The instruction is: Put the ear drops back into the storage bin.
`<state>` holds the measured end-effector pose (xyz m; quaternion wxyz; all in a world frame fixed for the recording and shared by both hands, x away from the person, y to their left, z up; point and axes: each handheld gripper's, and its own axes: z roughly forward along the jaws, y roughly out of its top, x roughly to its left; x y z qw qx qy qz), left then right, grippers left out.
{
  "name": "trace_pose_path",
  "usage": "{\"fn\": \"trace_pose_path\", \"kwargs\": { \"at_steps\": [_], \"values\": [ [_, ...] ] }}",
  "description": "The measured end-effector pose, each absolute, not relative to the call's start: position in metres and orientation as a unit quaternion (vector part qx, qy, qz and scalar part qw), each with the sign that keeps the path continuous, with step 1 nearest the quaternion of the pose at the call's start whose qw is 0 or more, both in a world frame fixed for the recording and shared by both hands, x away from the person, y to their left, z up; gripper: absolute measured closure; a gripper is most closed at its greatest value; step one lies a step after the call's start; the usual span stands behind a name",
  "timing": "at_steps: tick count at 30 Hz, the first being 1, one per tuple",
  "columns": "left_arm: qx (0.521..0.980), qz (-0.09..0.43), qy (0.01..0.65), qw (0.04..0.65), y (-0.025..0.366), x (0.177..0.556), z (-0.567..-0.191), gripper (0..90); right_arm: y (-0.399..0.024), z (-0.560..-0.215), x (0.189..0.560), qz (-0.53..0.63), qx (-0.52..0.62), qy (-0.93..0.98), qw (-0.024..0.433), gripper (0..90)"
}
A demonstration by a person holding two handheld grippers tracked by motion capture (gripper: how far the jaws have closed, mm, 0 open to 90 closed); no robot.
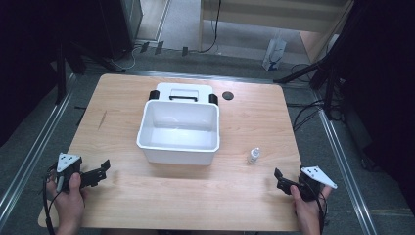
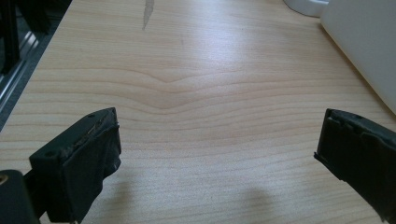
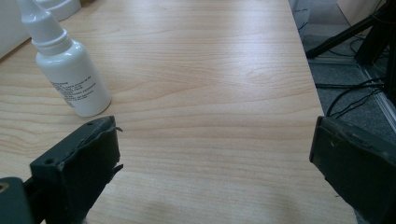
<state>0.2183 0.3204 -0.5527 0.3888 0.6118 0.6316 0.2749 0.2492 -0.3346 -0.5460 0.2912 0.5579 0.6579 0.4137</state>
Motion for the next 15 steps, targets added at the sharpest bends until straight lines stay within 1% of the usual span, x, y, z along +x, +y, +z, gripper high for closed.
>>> {"fn": "trace_pose_path", "kwargs": {
  "at_steps": [11,15],
  "values": [
    [0.613,0.271,0.632,0.388,0.3209,0.219,-0.5529,0.5,-0.3348,-0.5462,0.2506,0.411,0.564,0.659,0.281,1.1],
    [0.613,0.271,0.634,0.387,0.3205,0.2198,-0.5529,0.6,-0.3357,-0.5461,0.2507,0.409,0.567,0.654,0.289,2.6]
  ]
}}
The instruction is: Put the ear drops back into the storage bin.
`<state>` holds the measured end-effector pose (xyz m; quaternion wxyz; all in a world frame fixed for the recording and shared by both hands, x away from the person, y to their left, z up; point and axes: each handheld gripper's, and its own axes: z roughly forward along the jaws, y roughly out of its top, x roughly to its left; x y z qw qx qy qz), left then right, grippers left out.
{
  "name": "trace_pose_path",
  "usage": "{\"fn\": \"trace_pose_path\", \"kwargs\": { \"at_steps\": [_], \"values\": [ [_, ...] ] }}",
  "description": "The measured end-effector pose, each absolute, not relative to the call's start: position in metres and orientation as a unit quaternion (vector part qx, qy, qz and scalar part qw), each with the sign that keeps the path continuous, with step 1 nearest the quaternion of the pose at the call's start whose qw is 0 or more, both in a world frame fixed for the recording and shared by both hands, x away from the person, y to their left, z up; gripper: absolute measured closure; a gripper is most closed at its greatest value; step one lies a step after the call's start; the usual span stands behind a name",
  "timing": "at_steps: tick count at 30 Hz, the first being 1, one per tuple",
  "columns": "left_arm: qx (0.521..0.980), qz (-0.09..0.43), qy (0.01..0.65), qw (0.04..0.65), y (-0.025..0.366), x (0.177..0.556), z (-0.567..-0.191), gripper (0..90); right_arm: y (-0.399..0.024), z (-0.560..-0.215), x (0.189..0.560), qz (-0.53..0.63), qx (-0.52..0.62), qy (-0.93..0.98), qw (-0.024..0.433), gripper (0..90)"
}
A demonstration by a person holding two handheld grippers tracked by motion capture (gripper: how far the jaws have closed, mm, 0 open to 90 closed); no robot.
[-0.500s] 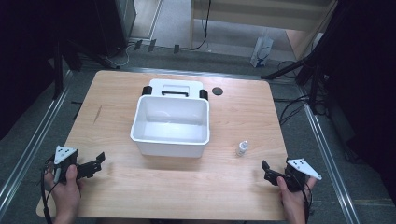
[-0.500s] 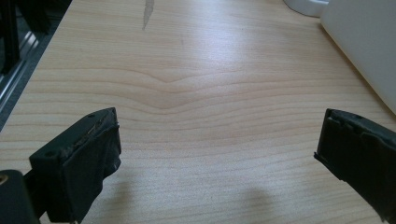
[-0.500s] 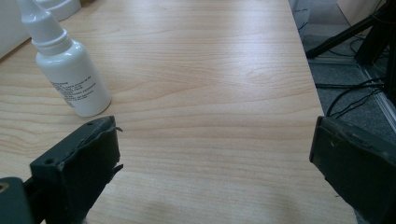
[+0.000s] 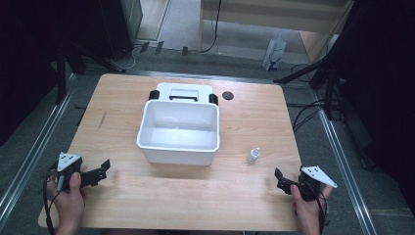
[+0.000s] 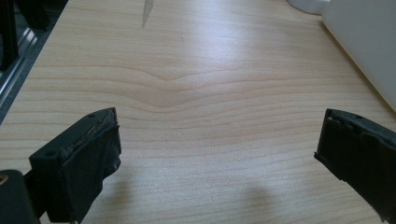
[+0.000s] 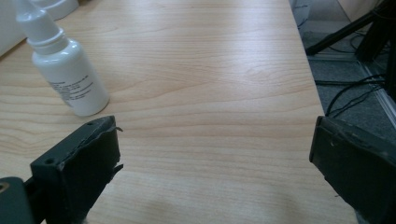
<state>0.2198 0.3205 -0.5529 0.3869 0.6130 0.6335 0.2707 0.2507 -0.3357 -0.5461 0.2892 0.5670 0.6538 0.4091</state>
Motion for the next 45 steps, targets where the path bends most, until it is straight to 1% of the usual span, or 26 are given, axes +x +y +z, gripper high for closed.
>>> {"fn": "trace_pose_path", "kwargs": {
  "at_steps": [2,10,16,17,18,21,26,31,37,45],
  "values": [
    [0.614,0.268,0.633,0.387,0.321,0.22,-0.553,0.5,-0.337,-0.546,0.252,0.406,0.574,0.651,0.287,5.6],
    [0.61,0.266,0.635,0.392,0.323,0.22,-0.553,0.5,-0.333,-0.541,0.255,0.382,0.565,0.679,0.272,6.5],
    [0.608,0.264,0.636,0.395,0.323,0.22,-0.553,0.6,-0.328,-0.533,0.261,0.336,0.539,0.727,0.261,6.9],
    [0.608,0.264,0.636,0.395,0.323,0.22,-0.553,0.6,-0.326,-0.53,0.264,0.326,0.531,0.743,0.247,7.7],
    [0.608,0.262,0.637,0.395,0.323,0.221,-0.553,0.6,-0.325,-0.528,0.265,0.318,0.526,0.75,0.244,7.9],
    [0.605,0.263,0.639,0.396,0.324,0.221,-0.553,0.6,-0.318,-0.519,0.271,0.29,0.497,0.781,0.243,12.0],
    [0.604,0.262,0.64,0.397,0.325,0.221,-0.553,0.5,-0.309,-0.502,0.282,0.245,0.458,0.823,0.229,12.3],
    [0.603,0.26,0.641,0.398,0.326,0.221,-0.553,0.5,-0.297,-0.486,0.295,0.22,0.427,0.853,0.206,12.4],
    [0.603,0.259,0.641,0.399,0.326,0.221,-0.553,0.5,-0.278,-0.477,0.306,0.172,0.375,0.896,0.163,12.5],
    [0.604,0.258,0.641,0.396,0.326,0.221,-0.553,0.6,-0.26,-0.471,0.32,0.114,0.337,0.925,0.137,12.7]
  ]
}}
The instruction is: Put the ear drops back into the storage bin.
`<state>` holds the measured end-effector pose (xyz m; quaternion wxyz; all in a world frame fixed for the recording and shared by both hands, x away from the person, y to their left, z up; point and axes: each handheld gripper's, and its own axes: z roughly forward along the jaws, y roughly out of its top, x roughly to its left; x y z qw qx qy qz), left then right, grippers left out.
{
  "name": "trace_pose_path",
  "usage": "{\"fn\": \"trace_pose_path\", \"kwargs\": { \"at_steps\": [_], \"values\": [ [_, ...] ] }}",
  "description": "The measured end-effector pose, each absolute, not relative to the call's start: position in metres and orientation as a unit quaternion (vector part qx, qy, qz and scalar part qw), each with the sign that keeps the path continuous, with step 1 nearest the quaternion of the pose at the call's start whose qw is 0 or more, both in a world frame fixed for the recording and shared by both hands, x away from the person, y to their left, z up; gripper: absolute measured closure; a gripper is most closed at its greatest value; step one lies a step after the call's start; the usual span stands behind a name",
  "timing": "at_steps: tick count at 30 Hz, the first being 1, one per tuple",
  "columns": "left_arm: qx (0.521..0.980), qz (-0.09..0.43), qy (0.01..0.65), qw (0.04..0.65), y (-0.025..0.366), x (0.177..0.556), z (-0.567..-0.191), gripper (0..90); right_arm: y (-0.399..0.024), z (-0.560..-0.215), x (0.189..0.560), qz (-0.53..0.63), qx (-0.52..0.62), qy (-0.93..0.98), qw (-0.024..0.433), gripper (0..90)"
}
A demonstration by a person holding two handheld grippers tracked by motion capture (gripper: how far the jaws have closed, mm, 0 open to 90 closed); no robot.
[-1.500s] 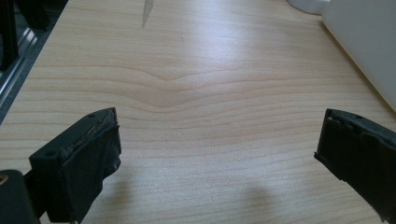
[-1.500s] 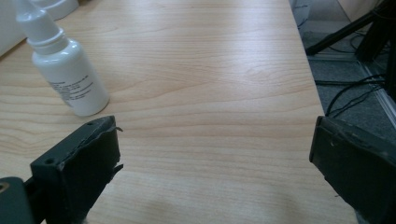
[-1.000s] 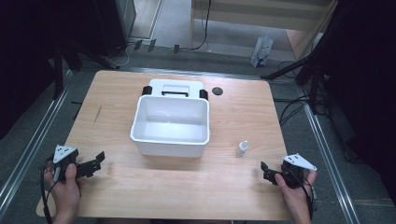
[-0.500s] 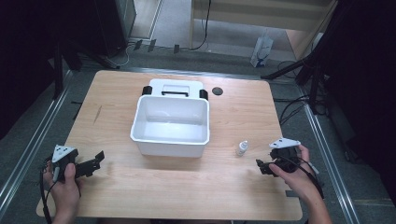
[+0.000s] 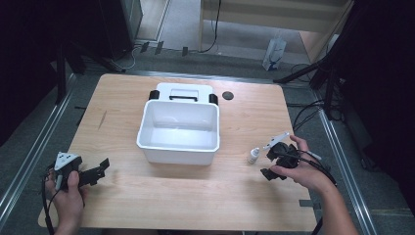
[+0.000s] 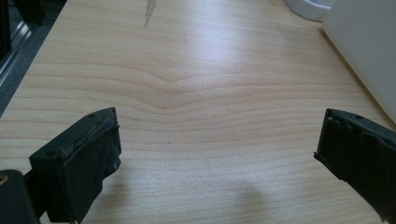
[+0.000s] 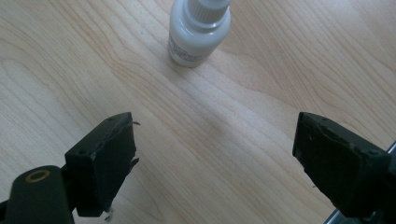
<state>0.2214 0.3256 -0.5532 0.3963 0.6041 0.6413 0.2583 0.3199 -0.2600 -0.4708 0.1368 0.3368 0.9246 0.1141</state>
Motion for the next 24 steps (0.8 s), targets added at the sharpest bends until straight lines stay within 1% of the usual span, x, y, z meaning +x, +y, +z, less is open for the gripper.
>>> {"fn": "trace_pose_path", "kwargs": {
  "at_steps": [3,5,6,10,14,18,24],
  "values": [
    [0.604,0.258,0.641,0.397,0.326,0.221,-0.553,0.6,-0.255,-0.469,0.324,0.095,0.329,0.933,0.114,12.6],
    [0.604,0.258,0.641,0.397,0.326,0.221,-0.553,0.6,-0.254,-0.469,0.326,0.089,0.325,0.935,0.11,12.6],
    [0.604,0.258,0.641,0.397,0.326,0.221,-0.553,0.5,-0.25,-0.467,0.329,0.082,0.326,0.937,0.097,12.2],
    [0.604,0.258,0.641,0.397,0.325,0.222,-0.553,0.6,-0.245,-0.465,0.334,0.066,0.319,0.939,0.108,12.3],
    [0.604,0.258,0.641,0.397,0.325,0.222,-0.553,0.5,-0.24,-0.463,0.338,0.057,0.32,0.941,0.092,12.7],
    [0.604,0.258,0.641,0.398,0.325,0.222,-0.553,0.6,-0.236,-0.463,0.34,0.042,0.315,0.944,0.089,13.8],
    [0.604,0.257,0.641,0.398,0.325,0.222,-0.553,0.6,-0.228,-0.461,0.344,0.046,0.307,0.948,0.074,28.4]
  ]
}}
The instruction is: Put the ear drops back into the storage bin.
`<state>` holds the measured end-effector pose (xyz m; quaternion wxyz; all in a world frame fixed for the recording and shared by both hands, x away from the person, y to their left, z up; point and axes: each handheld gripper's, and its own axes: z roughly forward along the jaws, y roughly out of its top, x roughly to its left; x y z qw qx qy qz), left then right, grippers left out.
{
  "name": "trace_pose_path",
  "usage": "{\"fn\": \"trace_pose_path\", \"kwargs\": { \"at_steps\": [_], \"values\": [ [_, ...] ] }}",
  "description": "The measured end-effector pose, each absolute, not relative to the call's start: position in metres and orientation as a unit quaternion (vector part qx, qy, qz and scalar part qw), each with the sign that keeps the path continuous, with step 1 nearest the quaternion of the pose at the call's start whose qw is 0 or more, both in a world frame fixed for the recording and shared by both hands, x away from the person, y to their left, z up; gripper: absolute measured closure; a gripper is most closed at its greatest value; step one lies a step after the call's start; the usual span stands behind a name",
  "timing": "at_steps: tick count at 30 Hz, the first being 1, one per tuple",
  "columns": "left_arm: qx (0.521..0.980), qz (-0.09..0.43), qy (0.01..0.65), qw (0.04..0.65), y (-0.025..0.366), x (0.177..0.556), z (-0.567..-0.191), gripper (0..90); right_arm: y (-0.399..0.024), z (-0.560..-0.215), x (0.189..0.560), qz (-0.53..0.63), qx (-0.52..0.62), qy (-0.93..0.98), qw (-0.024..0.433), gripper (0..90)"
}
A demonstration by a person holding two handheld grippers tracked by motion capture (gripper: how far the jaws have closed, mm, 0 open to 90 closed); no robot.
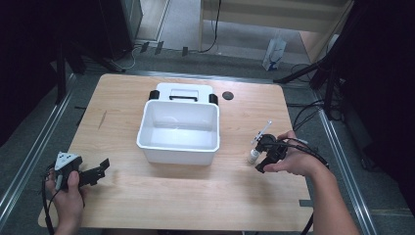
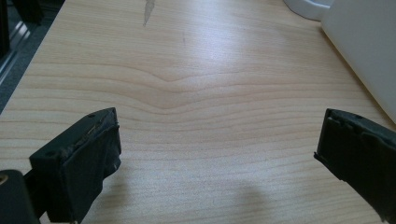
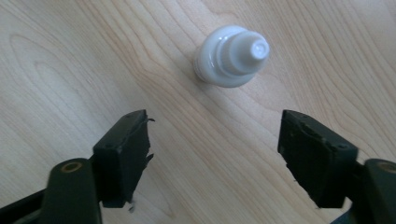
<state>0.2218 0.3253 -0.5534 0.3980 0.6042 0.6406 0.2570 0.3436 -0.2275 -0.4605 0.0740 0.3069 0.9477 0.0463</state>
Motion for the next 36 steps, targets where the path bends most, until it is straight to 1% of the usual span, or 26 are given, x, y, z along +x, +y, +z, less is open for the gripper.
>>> {"fn": "trace_pose_path", "kwargs": {
  "at_steps": [5,7,8,10,13,15,17,22,25,31,36],
  "values": [
    [0.605,0.257,0.64,0.397,0.325,0.222,-0.553,0.6,-0.225,-0.458,0.349,0.049,0.304,0.949,0.068,35.9],
    [0.605,0.257,0.641,0.397,0.325,0.222,-0.553,0.6,-0.224,-0.454,0.354,0.063,0.312,0.946,0.065,42.1],
    [0.605,0.256,0.64,0.397,0.325,0.222,-0.553,0.6,-0.224,-0.452,0.355,0.068,0.315,0.945,0.063,43.8],
    [0.605,0.256,0.64,0.397,0.325,0.222,-0.553,0.6,-0.221,-0.45,0.359,0.072,0.317,0.944,0.05,49.0],
    [0.605,0.257,0.64,0.398,0.325,0.222,-0.553,0.6,-0.217,-0.45,0.363,0.065,0.317,0.946,0.04,54.9],
    [0.605,0.257,0.64,0.398,0.325,0.222,-0.554,0.5,-0.214,-0.45,0.365,0.062,0.315,0.946,0.042,59.8],
    [0.605,0.256,0.64,0.398,0.325,0.222,-0.553,0.6,-0.212,-0.45,0.368,0.065,0.316,0.946,0.038,62.9],
    [0.606,0.254,0.64,0.398,0.326,0.222,-0.553,0.6,-0.207,-0.448,0.375,0.062,0.324,0.943,0.044,65.9],
    [0.606,0.254,0.64,0.398,0.326,0.222,-0.554,0.6,-0.203,-0.45,0.377,0.055,0.323,0.944,0.041,70.5],
    [0.606,0.253,0.64,0.398,0.326,0.222,-0.554,0.6,-0.2,-0.451,0.377,0.047,0.3,0.951,0.048,71.8],
    [0.606,0.253,0.641,0.397,0.326,0.222,-0.553,0.6,-0.198,-0.445,0.374,0.061,0.276,0.958,0.049,71.8]
  ]
}}
